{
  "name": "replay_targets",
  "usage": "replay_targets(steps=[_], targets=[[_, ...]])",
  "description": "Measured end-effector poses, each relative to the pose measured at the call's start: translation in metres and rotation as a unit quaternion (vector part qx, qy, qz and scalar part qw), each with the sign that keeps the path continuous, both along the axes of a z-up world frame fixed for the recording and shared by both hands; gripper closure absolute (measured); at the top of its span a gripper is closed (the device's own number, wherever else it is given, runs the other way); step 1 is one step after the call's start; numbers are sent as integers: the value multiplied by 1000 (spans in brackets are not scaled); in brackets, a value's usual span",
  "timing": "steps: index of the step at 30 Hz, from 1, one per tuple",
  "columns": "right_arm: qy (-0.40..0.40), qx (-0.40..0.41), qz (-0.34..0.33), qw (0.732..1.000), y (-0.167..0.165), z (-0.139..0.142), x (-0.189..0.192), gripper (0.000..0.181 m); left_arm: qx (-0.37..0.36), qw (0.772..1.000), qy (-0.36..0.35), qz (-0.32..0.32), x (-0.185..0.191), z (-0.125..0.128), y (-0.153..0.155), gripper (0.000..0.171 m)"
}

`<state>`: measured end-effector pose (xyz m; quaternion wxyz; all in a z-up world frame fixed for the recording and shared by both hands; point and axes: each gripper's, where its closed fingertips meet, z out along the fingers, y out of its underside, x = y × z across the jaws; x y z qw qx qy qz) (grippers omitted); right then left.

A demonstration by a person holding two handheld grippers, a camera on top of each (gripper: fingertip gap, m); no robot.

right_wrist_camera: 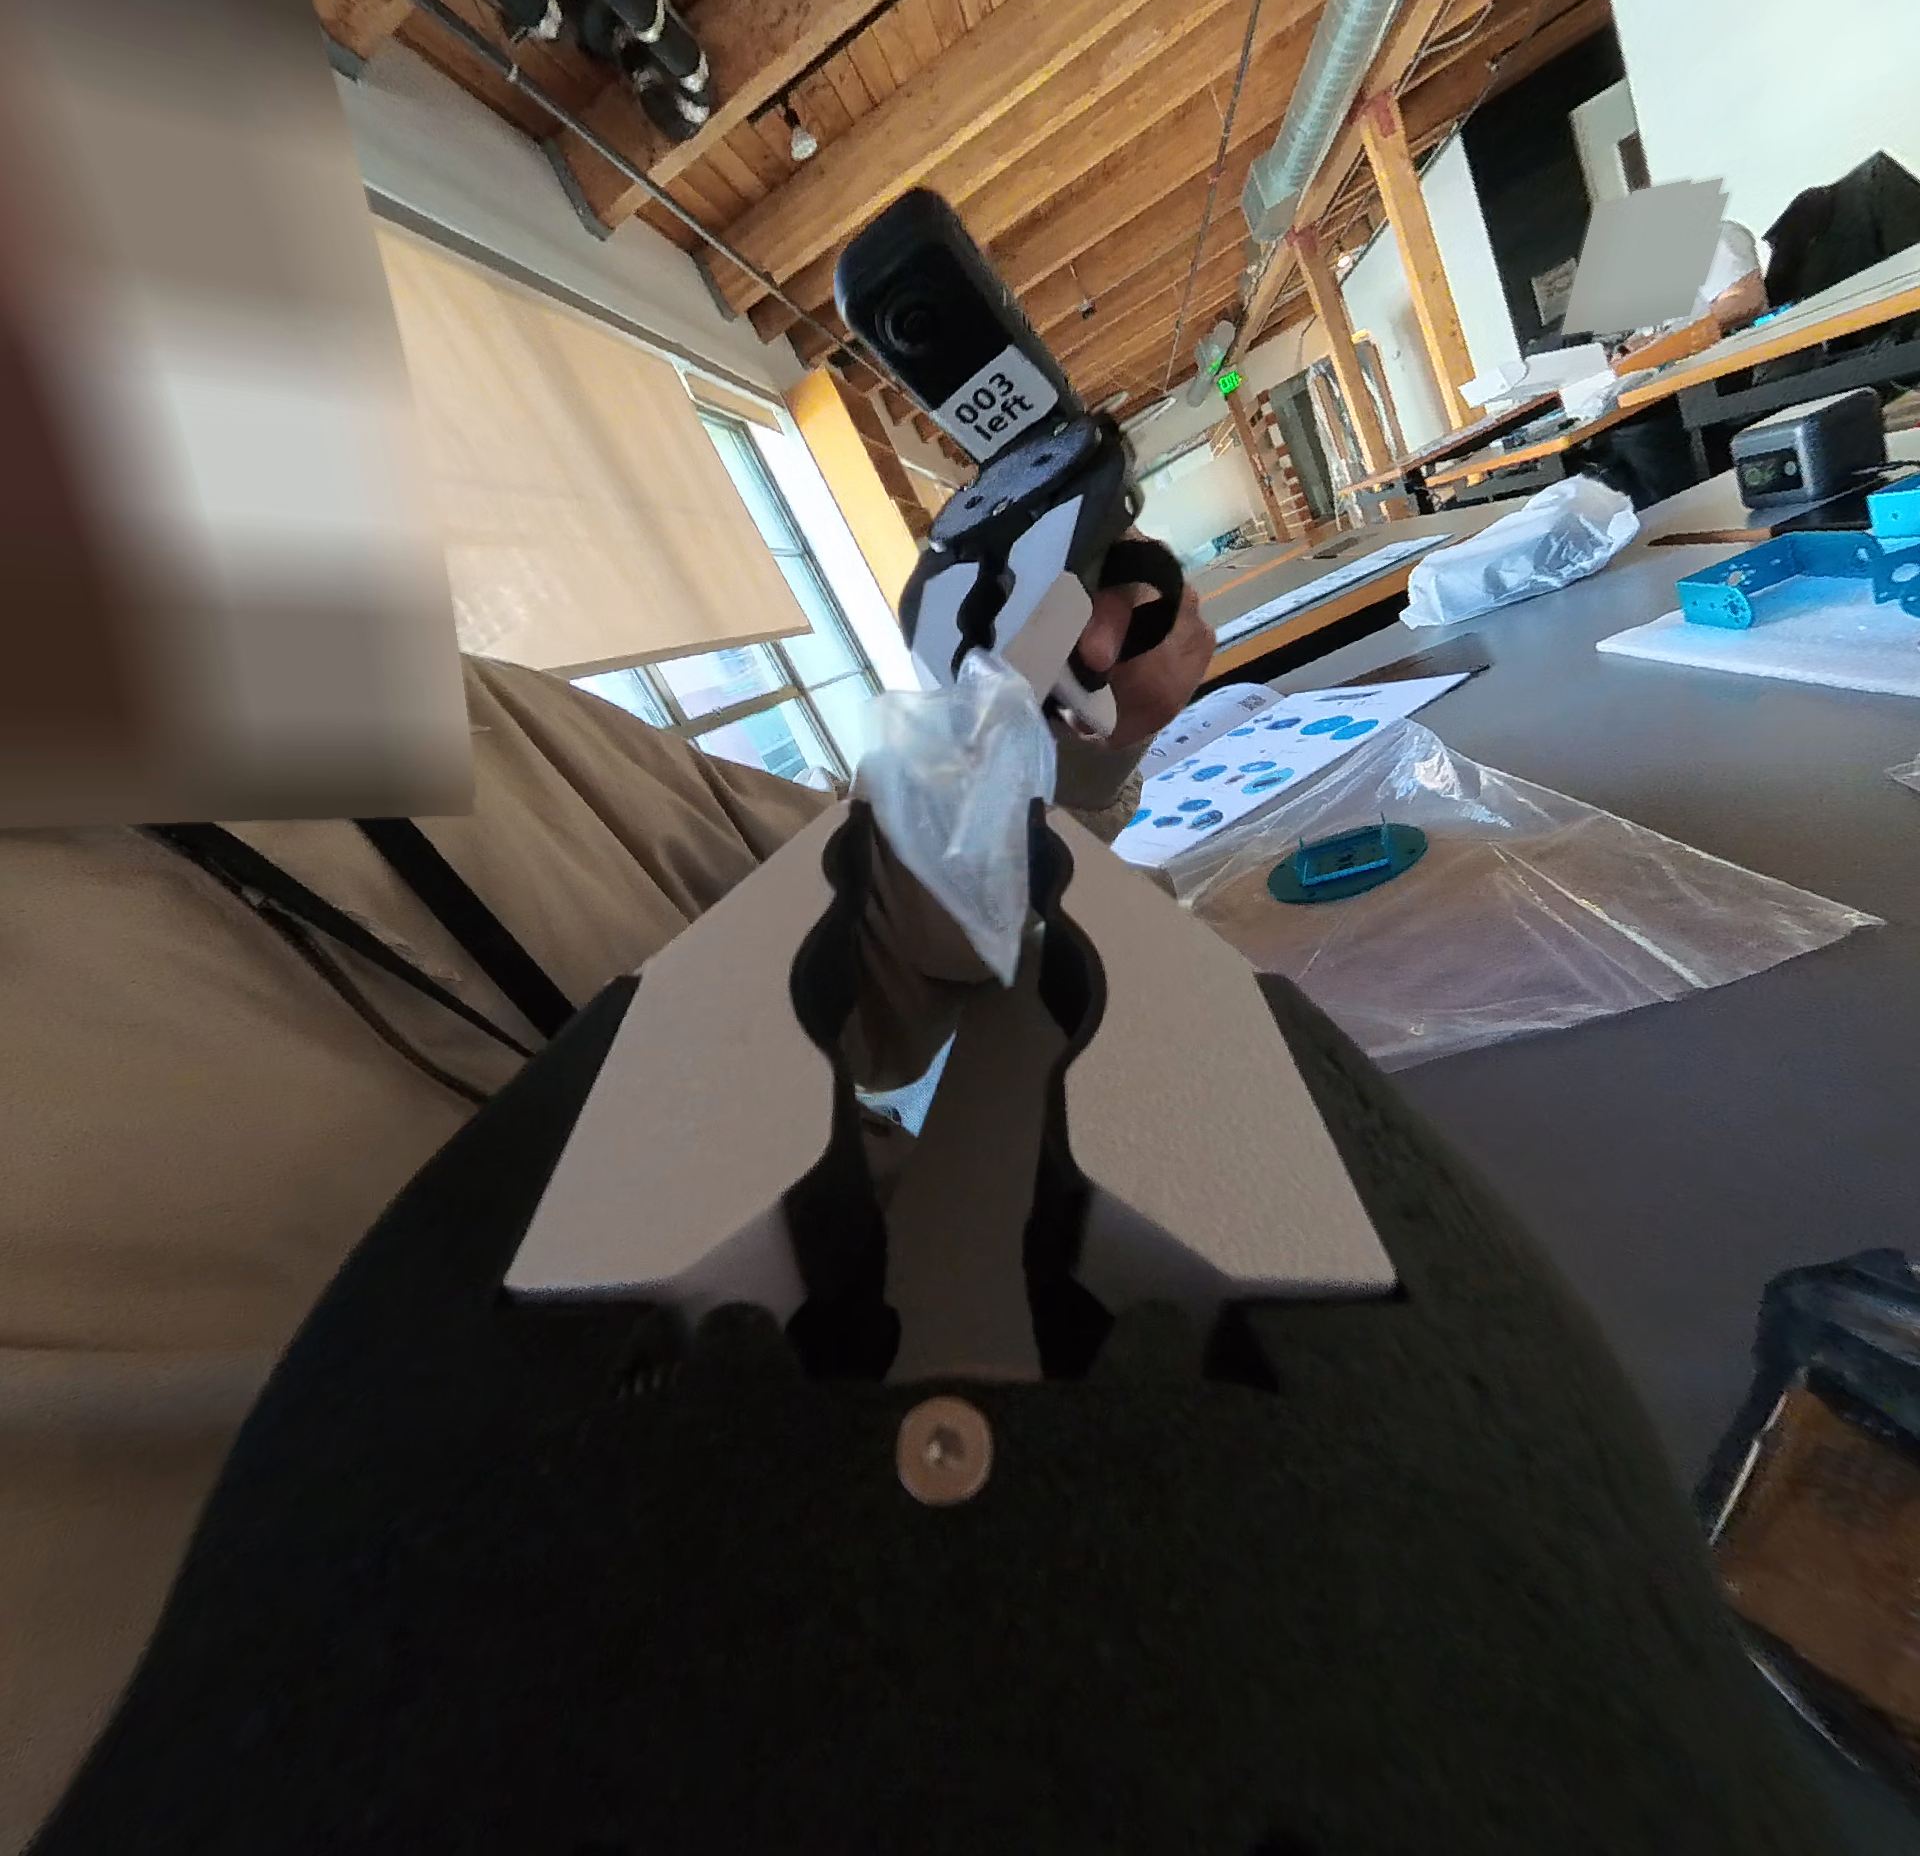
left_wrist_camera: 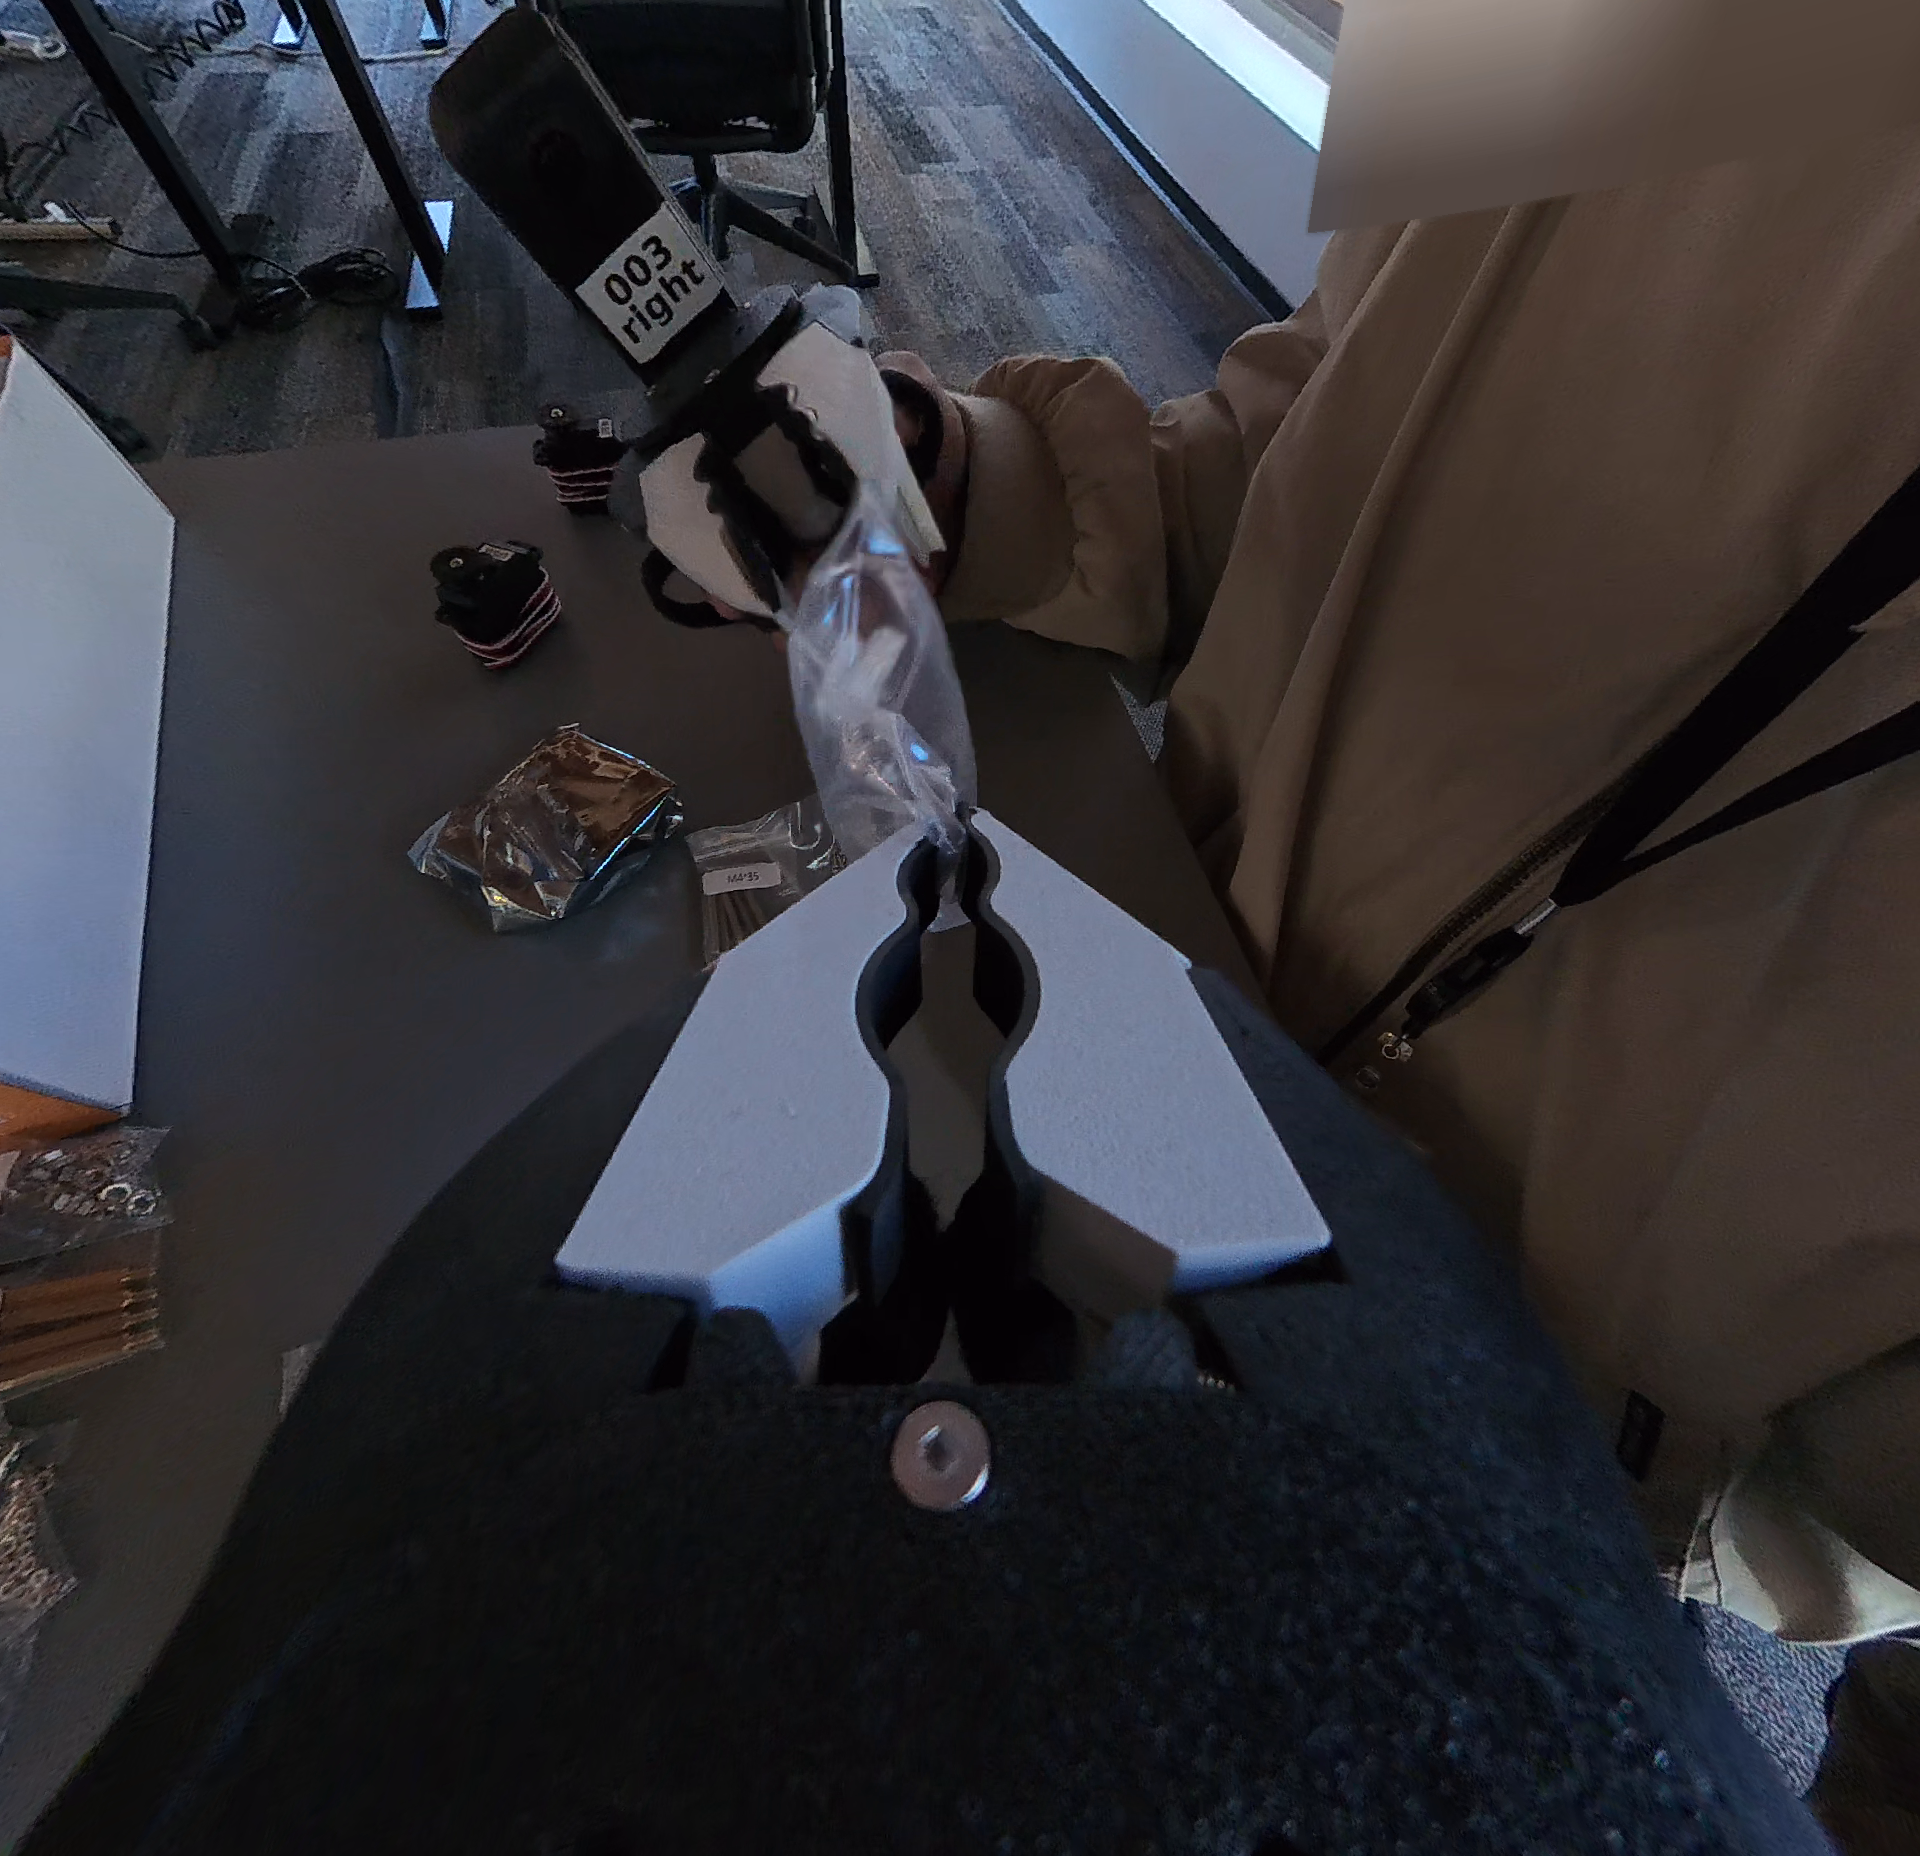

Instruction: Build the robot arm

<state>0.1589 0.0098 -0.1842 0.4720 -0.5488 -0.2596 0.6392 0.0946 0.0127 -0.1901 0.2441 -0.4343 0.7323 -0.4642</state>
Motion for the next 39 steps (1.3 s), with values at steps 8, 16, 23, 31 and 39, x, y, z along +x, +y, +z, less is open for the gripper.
replay_targets(steps=[8, 16, 23, 31, 39], targets=[[-29, 24, -71, 997, 6, -3, 17, 165, 50, 998, 11, 37, 4, 1, 11, 171], [-142, 9, -204, 969, 32, -45, -1, 148, 408, 906, 105, 34, 18, 10, 48, 171], [-174, 156, -289, 928, 23, -24, 10, 159, 429, 888, 160, -36, 32, 12, 44, 171], [-113, 247, -289, 918, -4, 10, 18, 166, 277, 952, 116, -60, 40, 33, 24, 171], [-47, 254, -276, 926, -17, 36, 32, 170, 192, 974, 94, -71, 37, 54, 17, 171]])
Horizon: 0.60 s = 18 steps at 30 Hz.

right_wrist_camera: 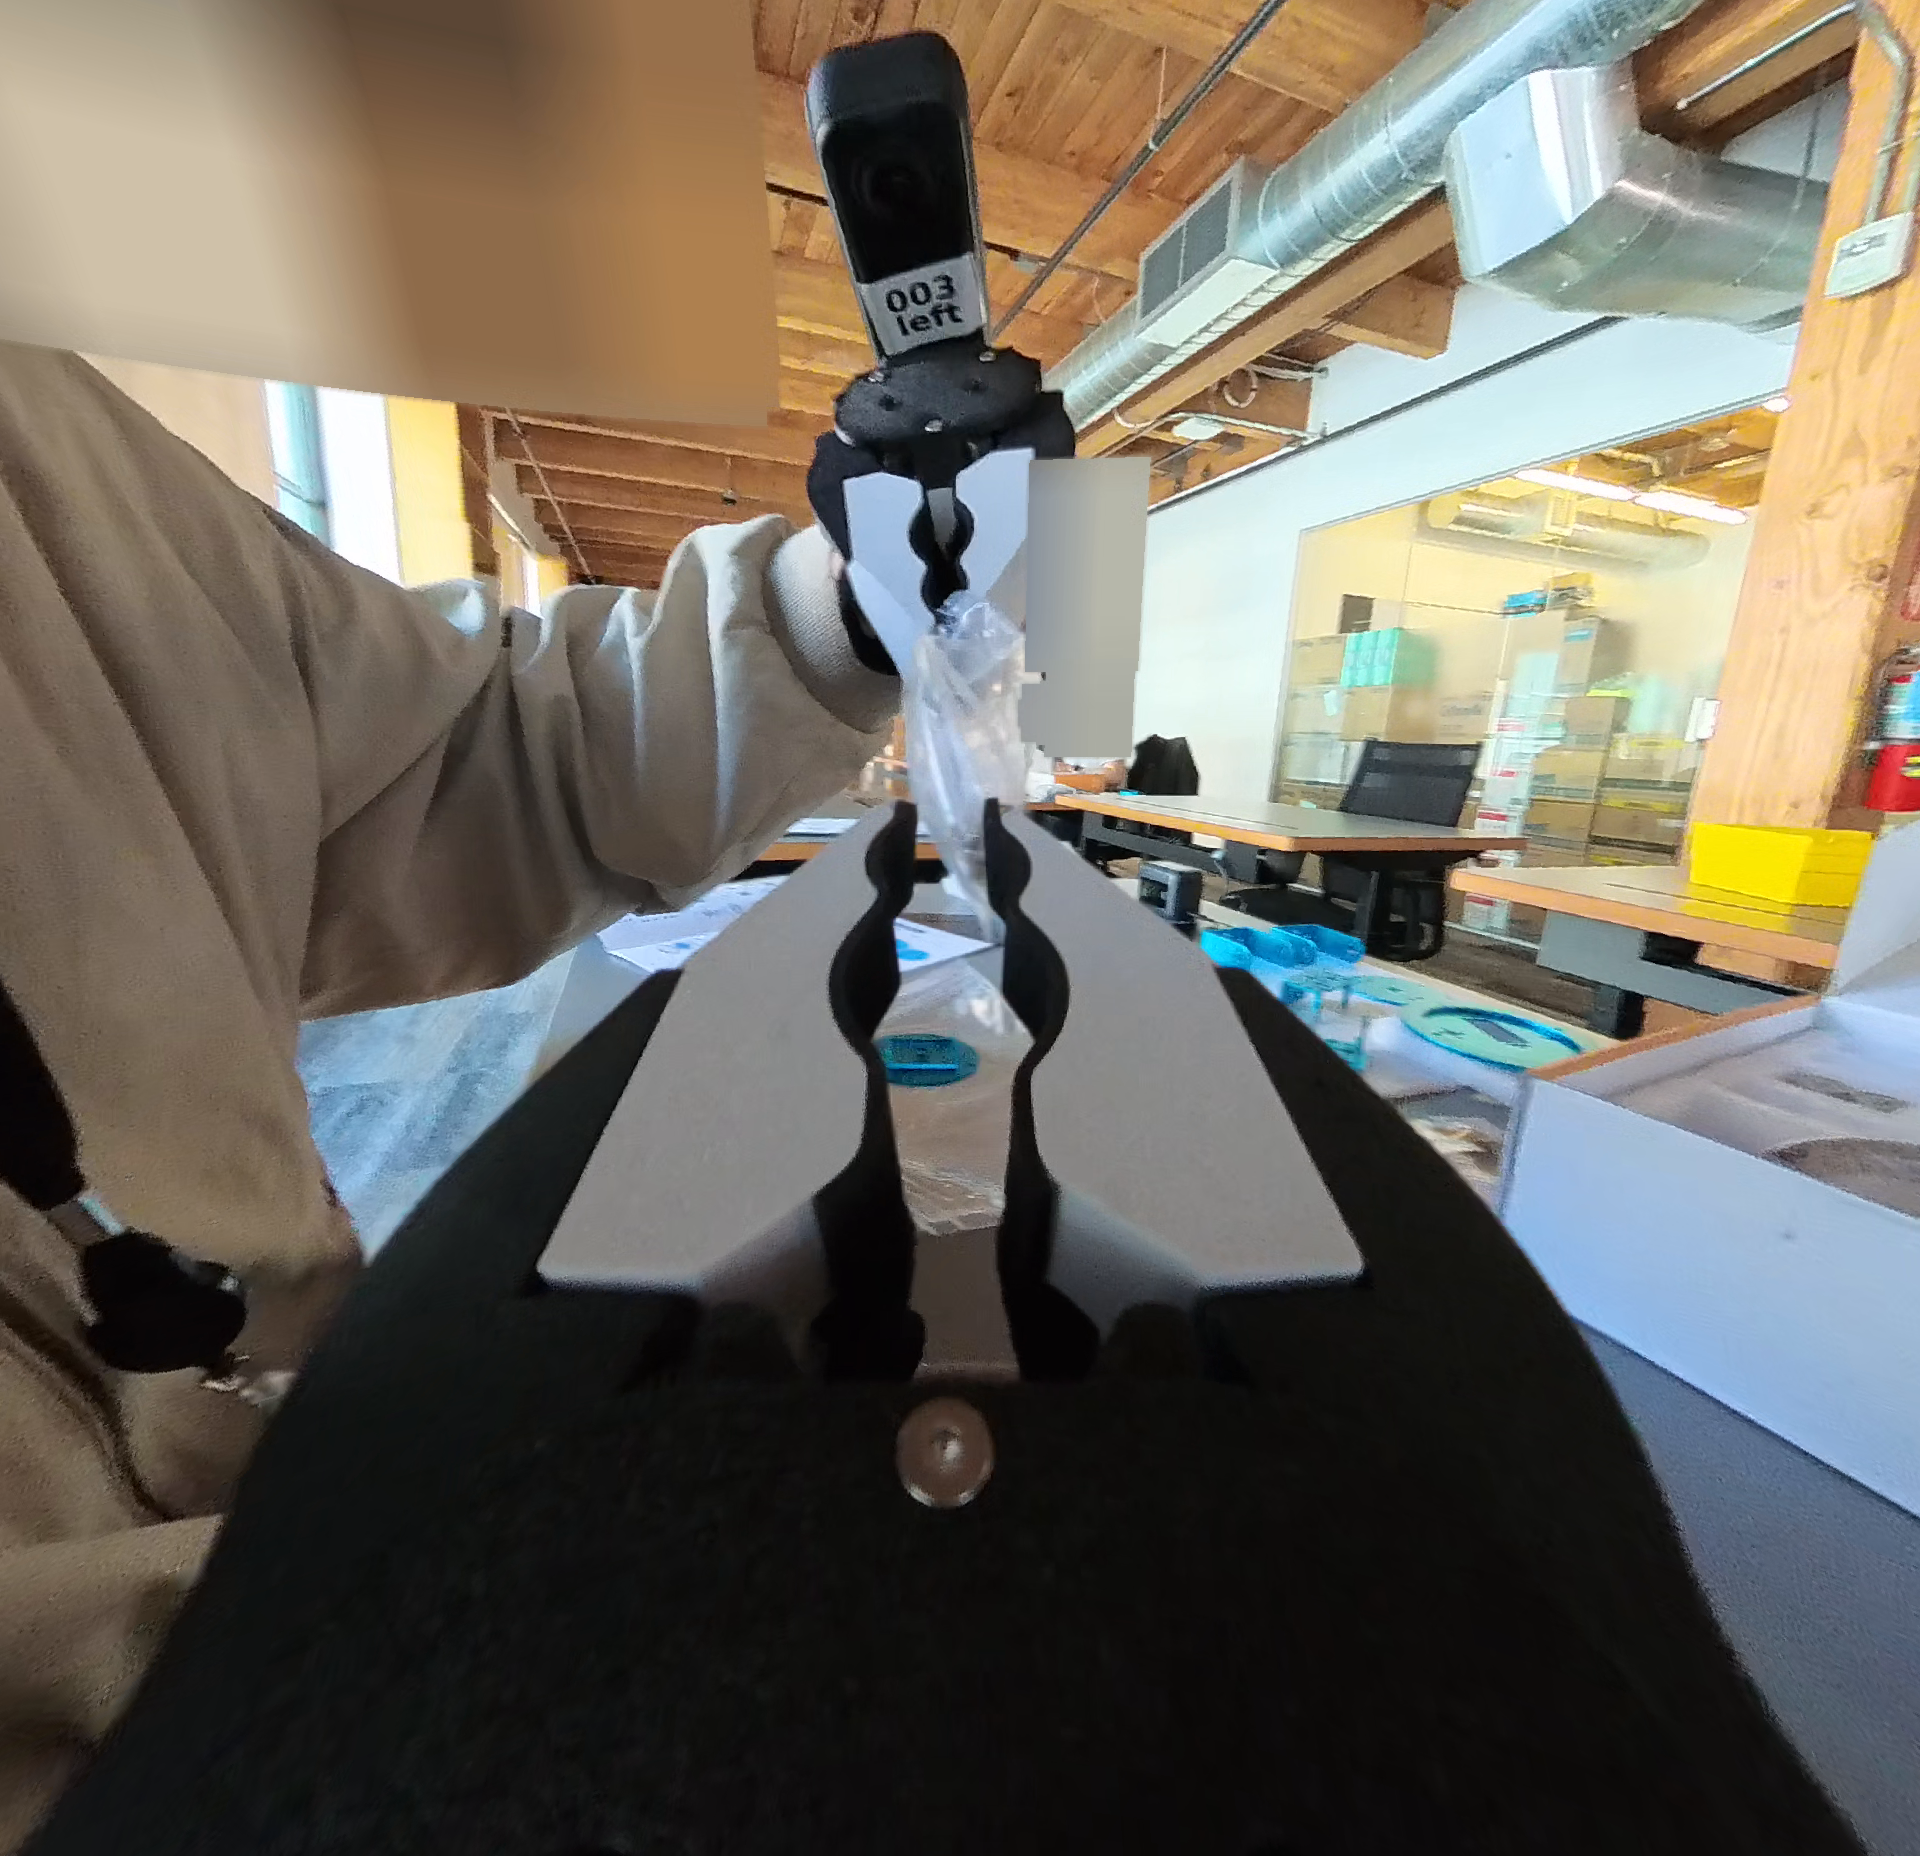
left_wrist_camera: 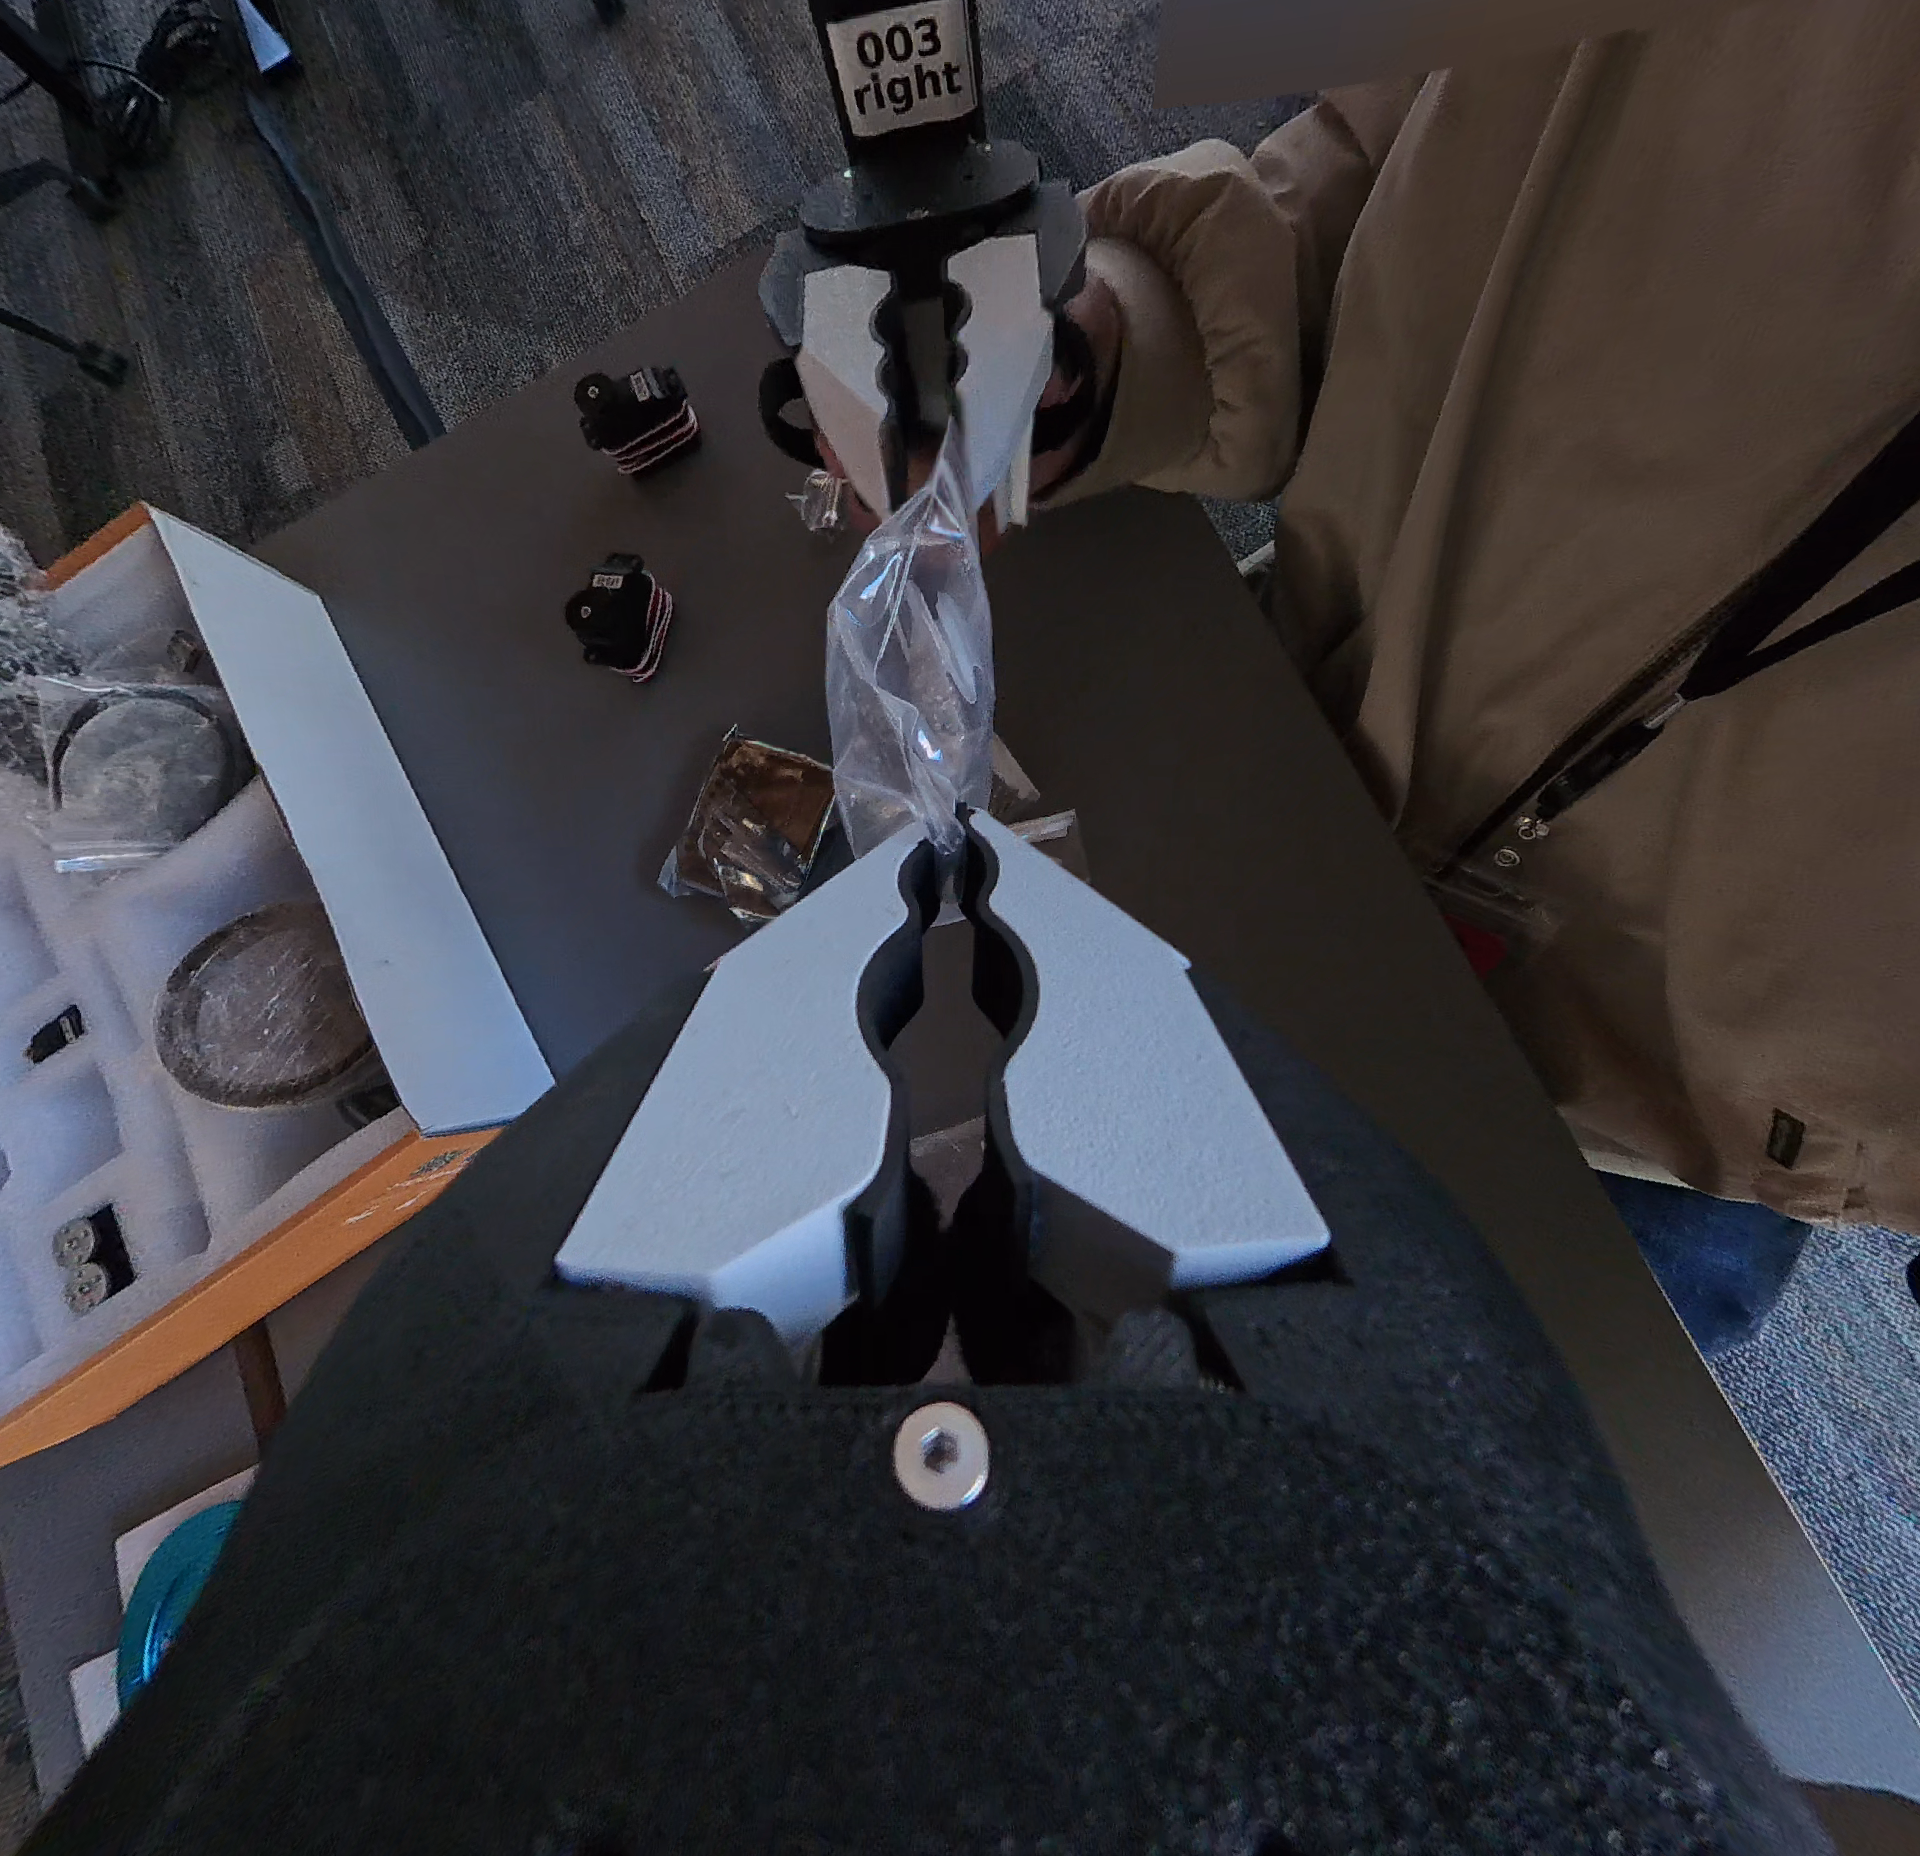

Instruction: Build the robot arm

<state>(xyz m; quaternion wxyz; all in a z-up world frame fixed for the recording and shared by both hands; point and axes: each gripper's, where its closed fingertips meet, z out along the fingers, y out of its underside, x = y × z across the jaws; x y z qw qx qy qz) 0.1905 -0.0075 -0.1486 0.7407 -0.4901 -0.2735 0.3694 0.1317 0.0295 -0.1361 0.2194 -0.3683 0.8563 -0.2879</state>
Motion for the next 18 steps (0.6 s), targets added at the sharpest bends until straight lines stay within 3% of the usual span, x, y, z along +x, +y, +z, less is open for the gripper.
replay_targets(steps=[6, 18], targets=[[-21, 17, -3, 1000, 0, 4, -8, 174, -1, 1000, 3, -6, 2, 0, -8, 171], [-80, 0, -12, 997, 8, -4, -22, 163, 2, 1000, 4, -2, 2, 1, -13, 171]])
